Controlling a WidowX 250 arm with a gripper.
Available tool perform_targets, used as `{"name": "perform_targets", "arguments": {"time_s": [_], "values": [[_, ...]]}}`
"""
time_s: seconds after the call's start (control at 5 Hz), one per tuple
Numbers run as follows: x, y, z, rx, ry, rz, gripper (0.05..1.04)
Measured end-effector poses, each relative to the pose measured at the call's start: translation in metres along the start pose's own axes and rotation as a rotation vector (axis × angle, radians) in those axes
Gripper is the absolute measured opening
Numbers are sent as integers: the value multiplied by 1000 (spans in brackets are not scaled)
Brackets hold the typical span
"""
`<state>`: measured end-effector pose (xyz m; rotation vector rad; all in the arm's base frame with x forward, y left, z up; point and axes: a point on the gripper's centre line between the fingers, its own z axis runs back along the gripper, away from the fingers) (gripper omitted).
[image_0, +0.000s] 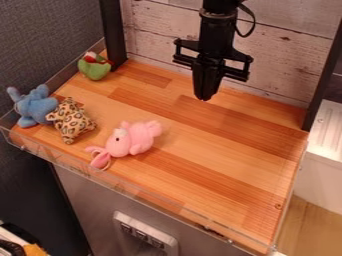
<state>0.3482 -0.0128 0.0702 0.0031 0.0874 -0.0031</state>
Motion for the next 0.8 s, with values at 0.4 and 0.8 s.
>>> {"name": "perform_targets", "arguments": {"time_s": [0.4, 0.8], "values": [[19, 51, 5, -3, -8, -300, 58], [45, 128, 0, -1, -17, -739, 60]]}}
